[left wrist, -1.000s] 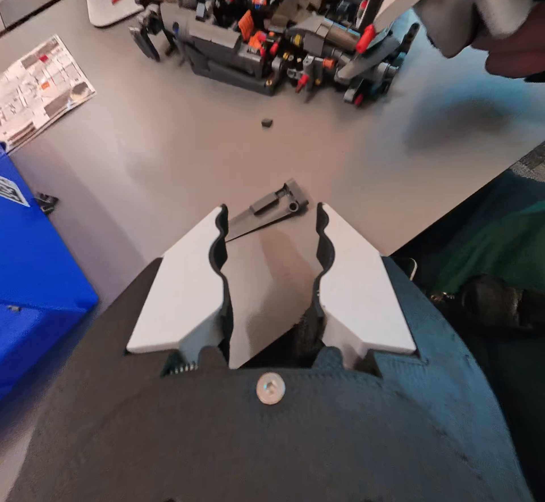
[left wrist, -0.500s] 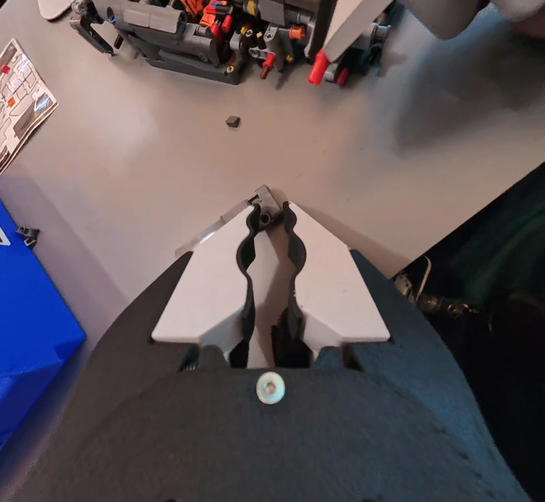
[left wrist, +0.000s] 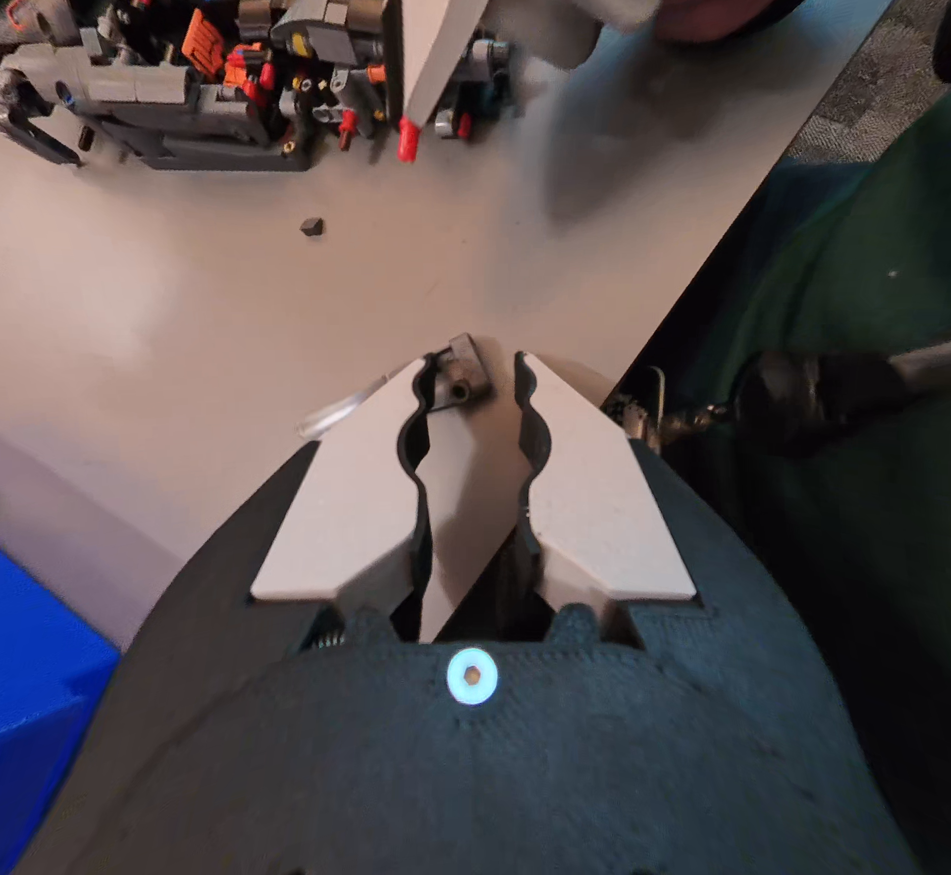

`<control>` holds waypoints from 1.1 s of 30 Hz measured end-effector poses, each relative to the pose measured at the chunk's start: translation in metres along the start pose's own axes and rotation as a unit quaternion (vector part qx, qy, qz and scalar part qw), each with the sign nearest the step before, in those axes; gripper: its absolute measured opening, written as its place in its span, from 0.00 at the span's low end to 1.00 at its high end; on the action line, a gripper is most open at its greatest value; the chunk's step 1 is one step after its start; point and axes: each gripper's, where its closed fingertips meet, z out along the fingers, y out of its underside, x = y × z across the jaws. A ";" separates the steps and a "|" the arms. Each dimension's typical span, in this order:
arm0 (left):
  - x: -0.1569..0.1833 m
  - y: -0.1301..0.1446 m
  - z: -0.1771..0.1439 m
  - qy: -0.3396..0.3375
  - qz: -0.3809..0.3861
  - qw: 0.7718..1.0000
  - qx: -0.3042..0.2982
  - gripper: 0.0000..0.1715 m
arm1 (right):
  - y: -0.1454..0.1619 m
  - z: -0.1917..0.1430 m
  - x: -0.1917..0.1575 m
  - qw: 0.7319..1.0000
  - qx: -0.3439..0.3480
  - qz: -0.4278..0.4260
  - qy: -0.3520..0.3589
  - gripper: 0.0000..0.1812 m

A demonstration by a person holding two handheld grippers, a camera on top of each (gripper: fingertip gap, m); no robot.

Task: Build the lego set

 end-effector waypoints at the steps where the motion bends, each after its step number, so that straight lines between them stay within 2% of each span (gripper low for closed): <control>1: 0.002 -0.003 0.001 0.000 -0.003 1.000 0.004 0.16 | 0.000 0.001 0.000 1.000 -0.001 0.000 0.002 0.01; 3: 0.002 -0.004 0.003 0.001 -0.020 1.000 -0.002 0.16 | 0.001 0.001 0.001 1.000 -0.001 0.000 0.004 0.01; 5: -0.005 0.004 0.006 -0.022 -0.034 0.999 -0.033 0.06 | 0.001 0.001 0.002 1.000 -0.002 0.000 0.005 0.01; 9: -0.001 0.002 0.005 -0.004 -0.042 0.999 -0.016 0.04 | 0.002 0.002 0.002 1.000 -0.008 -0.004 0.008 0.01; 11: -0.002 0.003 0.004 -0.007 -0.030 1.000 -0.003 0.04 | 0.004 0.004 0.001 1.000 -0.012 -0.008 0.011 0.01; 18: 0.004 -0.005 -0.011 0.031 -0.090 0.991 0.094 0.04 | 0.014 0.020 0.002 0.996 -0.053 -0.052 0.041 0.01; 22: 0.009 0.008 -0.015 0.029 -0.099 0.989 0.110 0.04 | 0.026 0.034 0.004 0.989 -0.103 -0.089 0.062 0.01; 27: 0.008 0.017 -0.020 0.012 -0.119 0.980 0.157 0.04 | 0.039 0.051 0.004 0.978 -0.153 -0.120 0.070 0.01; 33: 0.010 0.018 -0.024 0.011 -0.130 0.969 0.208 0.03 | 0.045 0.065 0.002 0.973 -0.179 -0.131 0.071 0.01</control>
